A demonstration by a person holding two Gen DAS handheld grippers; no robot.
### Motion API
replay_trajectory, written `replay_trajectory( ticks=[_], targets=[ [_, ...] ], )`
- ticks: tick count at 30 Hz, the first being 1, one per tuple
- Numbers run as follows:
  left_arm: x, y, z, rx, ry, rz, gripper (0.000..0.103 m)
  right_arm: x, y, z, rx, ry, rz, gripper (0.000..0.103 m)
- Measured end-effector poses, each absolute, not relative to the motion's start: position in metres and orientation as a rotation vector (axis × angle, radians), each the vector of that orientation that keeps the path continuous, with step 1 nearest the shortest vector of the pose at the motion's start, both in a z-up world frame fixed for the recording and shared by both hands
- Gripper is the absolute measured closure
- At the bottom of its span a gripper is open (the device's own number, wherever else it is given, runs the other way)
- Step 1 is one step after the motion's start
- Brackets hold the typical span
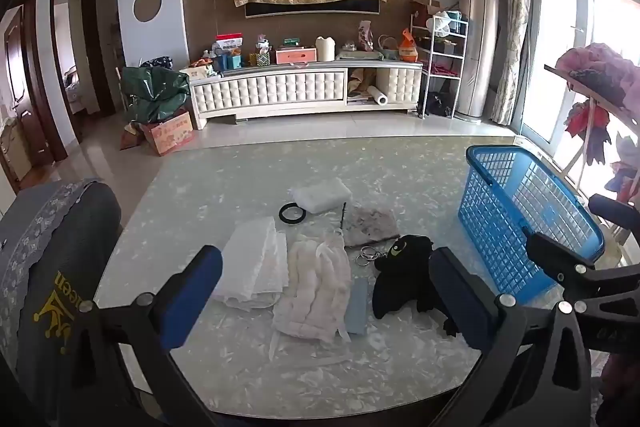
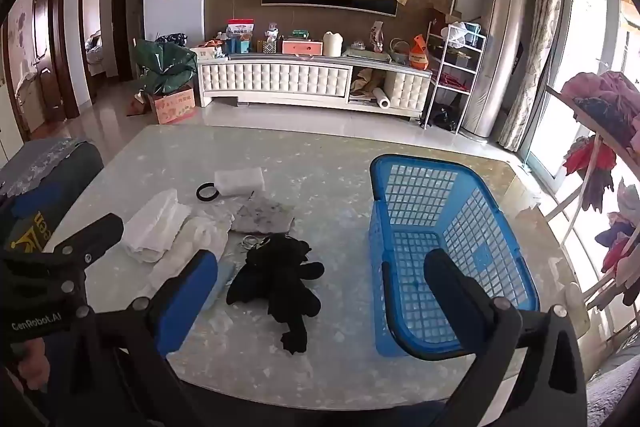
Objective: Organize soft objects
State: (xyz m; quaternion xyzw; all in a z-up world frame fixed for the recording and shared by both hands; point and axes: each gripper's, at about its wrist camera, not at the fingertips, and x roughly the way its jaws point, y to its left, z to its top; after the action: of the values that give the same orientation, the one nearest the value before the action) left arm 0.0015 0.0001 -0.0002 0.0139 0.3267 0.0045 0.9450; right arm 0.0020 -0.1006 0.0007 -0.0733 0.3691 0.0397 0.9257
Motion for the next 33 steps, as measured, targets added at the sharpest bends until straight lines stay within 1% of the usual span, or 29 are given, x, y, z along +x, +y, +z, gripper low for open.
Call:
replay_trajectory(
  ticks=[6,8,11,12,13,16,33],
  targets=[
    [0.010,-0.008,-0.001,0.022,0.650,0.041,0.000,-0.004,-0.093,0.002,-0.181,0.724,0.067,0.000],
    [-0.004,0.003,0.000,0.004,0.627,-0.013,0.000,-0.003,-0.094,0.001,-0.181,0.728,0.065,0.000],
    [-0.007,0.003,-0.001,0.008,0.626,-0.016,0.000,-0.032,-0.045,0.001,-0.188,0.727,0.066,0.000],
    [-0.010,0.003,-0.001,0.009,0.622,-0.019,0.000,-0.029,-0.080,0.000,-0.158,0.726,0.082,0.000],
    [-0.012,0.003,-0.001,0.010,0.618,-0.019,0.000,-0.004,-0.094,0.000,-0.151,0.751,0.090,0.000],
    [-0.005,0.005,0.004,0.009,0.640,-0.021,0.000,-0.003,-0.094,0.000,-0.148,0.762,0.090,0.000],
    [-0.006,0.002,0.006,0.014,0.643,-0.021,0.000,-0.006,-0.096,0.002,-0.139,0.767,0.098,0.000]
  ],
)
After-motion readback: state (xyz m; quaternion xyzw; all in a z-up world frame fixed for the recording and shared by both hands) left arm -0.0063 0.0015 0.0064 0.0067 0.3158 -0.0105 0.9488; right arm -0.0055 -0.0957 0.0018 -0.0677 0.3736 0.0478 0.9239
